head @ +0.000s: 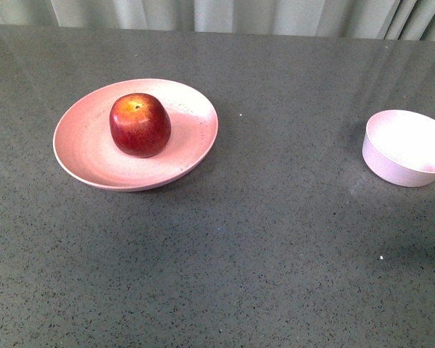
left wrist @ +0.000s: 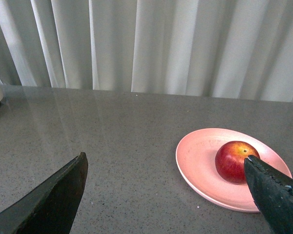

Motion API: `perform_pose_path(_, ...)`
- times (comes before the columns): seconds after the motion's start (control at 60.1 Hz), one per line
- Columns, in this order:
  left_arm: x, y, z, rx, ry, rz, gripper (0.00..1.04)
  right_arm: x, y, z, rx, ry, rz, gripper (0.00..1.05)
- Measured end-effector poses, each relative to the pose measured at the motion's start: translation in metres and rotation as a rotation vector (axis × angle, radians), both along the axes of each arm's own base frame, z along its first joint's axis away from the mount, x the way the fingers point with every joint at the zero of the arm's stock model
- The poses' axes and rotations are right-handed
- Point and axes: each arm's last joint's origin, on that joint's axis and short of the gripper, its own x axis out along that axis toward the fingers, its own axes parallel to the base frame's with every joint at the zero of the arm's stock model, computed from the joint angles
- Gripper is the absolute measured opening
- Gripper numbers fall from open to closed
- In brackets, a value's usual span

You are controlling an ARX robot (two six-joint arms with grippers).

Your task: Move apple from plate to bowl

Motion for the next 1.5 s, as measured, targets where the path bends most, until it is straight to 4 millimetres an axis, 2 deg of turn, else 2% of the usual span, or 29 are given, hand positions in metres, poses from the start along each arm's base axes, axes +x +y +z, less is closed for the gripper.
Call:
perform_pose_path(0.948,0.0,0.0,0.0,0.0,0.0,0.0,0.96,0.0,0.0,0.0,0.0,0.001,0.001,0.96)
perform_pose_path(1.015,0.0,0.0,0.0,0.0,0.0,0.0,0.96,0.003,0.003,-0.002,0.015,0.257,0.099,0.96)
perform_pose_path(1.081,0.0,0.0,0.0,0.0,0.0,0.0,0.96,0.018,0.007,-0.002,0.021,0.438,0.147,0.96)
perform_pose_path(1.231,0.0,0.0,0.0,0.0,0.0,0.0,0.96,0.059,0.005,0.01,-0.037,0.433,0.138,0.96)
perform_pose_path(1.314,0.0,0.0,0.0,0.0,0.0,0.0,0.96,0.093,0.001,0.012,-0.094,0.42,0.126,0.96)
perform_pose_path(1.397,0.0,0.0,0.0,0.0,0.0,0.0,0.96,0.137,-0.009,0.002,-0.127,0.456,0.082,0.96)
perform_pose_path(1.497,0.0,0.0,0.0,0.0,0.0,0.0,0.96,0.175,-0.023,-0.019,-0.103,0.543,0.034,0.96)
